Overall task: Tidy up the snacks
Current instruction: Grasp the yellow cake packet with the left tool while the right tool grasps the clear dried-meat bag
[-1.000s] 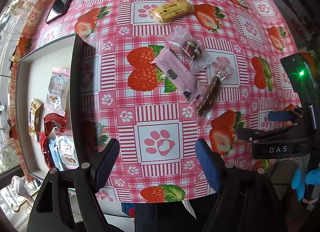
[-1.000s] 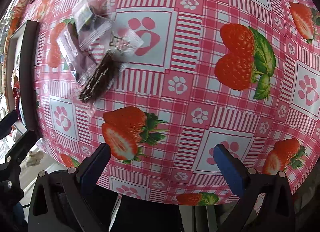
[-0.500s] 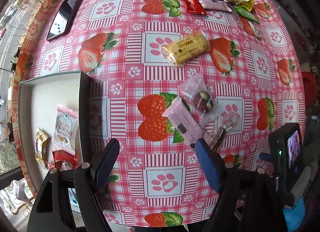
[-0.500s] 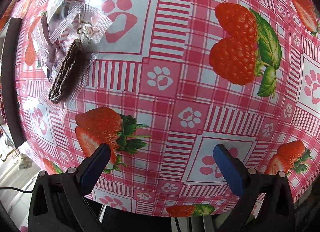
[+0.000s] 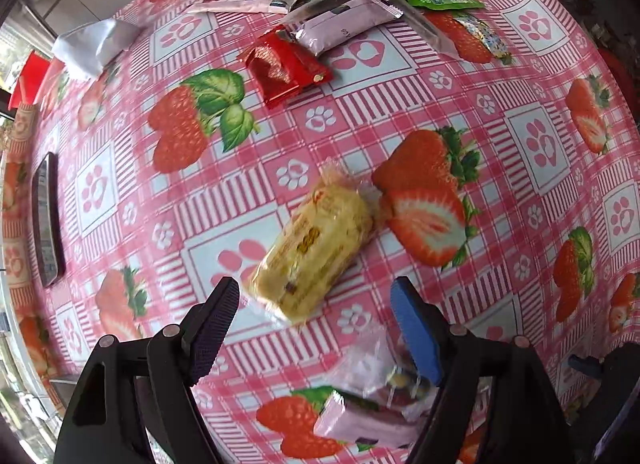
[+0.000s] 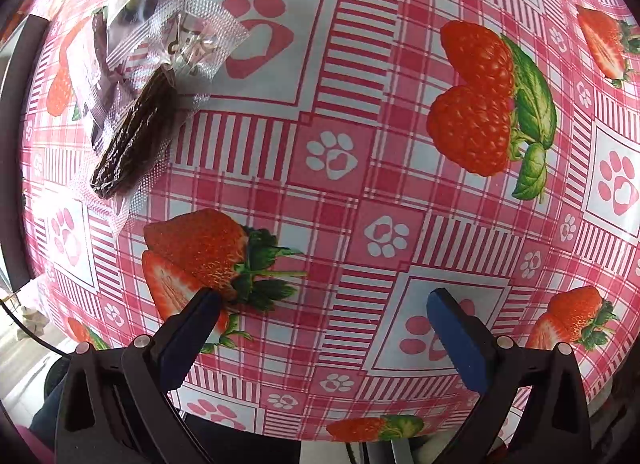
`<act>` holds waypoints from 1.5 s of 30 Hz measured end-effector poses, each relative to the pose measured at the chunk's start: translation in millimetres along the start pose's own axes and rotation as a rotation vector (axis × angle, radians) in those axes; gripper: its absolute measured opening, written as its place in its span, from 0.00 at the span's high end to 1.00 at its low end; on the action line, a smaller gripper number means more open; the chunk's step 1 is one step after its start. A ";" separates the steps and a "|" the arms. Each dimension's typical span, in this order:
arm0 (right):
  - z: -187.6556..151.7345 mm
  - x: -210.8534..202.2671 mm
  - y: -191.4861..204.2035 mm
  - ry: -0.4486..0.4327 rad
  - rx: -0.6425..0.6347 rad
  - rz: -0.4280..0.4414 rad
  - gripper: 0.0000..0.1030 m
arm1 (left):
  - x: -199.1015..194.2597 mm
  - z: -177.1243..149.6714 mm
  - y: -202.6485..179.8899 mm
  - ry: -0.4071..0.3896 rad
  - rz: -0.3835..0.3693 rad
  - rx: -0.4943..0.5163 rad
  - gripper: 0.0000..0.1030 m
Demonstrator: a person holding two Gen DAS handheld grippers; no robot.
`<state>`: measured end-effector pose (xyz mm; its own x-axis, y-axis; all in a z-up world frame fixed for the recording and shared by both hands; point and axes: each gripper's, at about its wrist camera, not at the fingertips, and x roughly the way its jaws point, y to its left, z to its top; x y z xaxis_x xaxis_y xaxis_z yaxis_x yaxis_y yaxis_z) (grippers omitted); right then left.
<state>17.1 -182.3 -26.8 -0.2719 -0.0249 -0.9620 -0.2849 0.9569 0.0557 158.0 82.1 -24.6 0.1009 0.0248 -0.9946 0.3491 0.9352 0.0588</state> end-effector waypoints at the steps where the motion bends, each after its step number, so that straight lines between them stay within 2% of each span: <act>1: -2.3 -1.7 -0.2 -0.008 -0.001 0.000 0.00 | 5.1 6.2 -0.4 0.005 -0.004 -0.002 0.21; 4: -9.5 -5.4 0.7 -0.024 0.000 0.000 0.00 | 19.7 15.7 0.1 0.047 -0.023 -0.009 0.20; 9: -15.3 -7.4 -2.4 -0.034 -0.001 0.000 0.00 | 21.2 22.3 1.1 0.063 -0.055 -0.003 0.21; 10: -16.9 -8.4 -2.6 -0.033 -0.002 0.000 0.00 | 20.8 23.2 0.5 0.063 -0.058 -0.001 0.24; 12: -19.3 -9.8 -2.7 -0.034 0.000 0.000 0.00 | 22.7 32.3 -2.9 0.056 -0.062 0.001 0.36; 14: -19.4 -10.5 -3.2 -0.032 -0.002 0.001 0.00 | 16.2 27.9 -4.4 0.047 -0.069 0.000 0.62; 18: -14.9 -6.8 -2.1 -0.023 -0.006 0.001 0.00 | 9.5 19.4 1.0 0.039 -0.093 -0.049 0.62; 23: -12.6 -7.7 -2.8 -0.024 -0.016 -0.001 0.00 | -9.8 -20.3 21.7 0.008 -0.076 -0.160 0.62; 28: -14.1 -7.1 -2.5 -0.036 -0.018 0.000 0.00 | -37.2 -79.9 38.5 -0.021 -0.058 -0.274 0.62; 32: -14.9 -6.6 -1.0 -0.029 -0.020 0.001 0.00 | -44.3 -133.5 38.8 0.015 -0.055 -0.354 0.62; 34: -11.5 -5.1 0.5 0.018 -0.040 0.001 0.00 | -43.2 -157.8 36.4 0.043 -0.064 -0.405 0.62; 35: -9.4 -4.3 -0.4 0.043 -0.032 0.013 0.00 | -41.4 -171.4 34.0 0.060 -0.066 -0.426 0.62; 37: -4.2 -8.7 -9.7 0.062 0.042 0.123 0.00 | -36.3 -190.8 29.0 0.092 -0.060 -0.456 0.62; 40: 11.0 -21.2 -22.0 0.032 0.170 0.256 0.00 | -30.9 -211.7 25.5 0.115 -0.067 -0.491 0.62; 45: 40.7 -37.2 -8.0 -0.008 0.237 0.320 0.00 | -35.8 -235.6 33.0 0.112 -0.083 -0.510 0.62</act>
<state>66.9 -177.2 -2.3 -0.3049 0.2870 -0.9081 0.0332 0.9561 0.2910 -53.6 195.2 -7.3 -0.0173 -0.0454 -0.9988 -0.1485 0.9880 -0.0423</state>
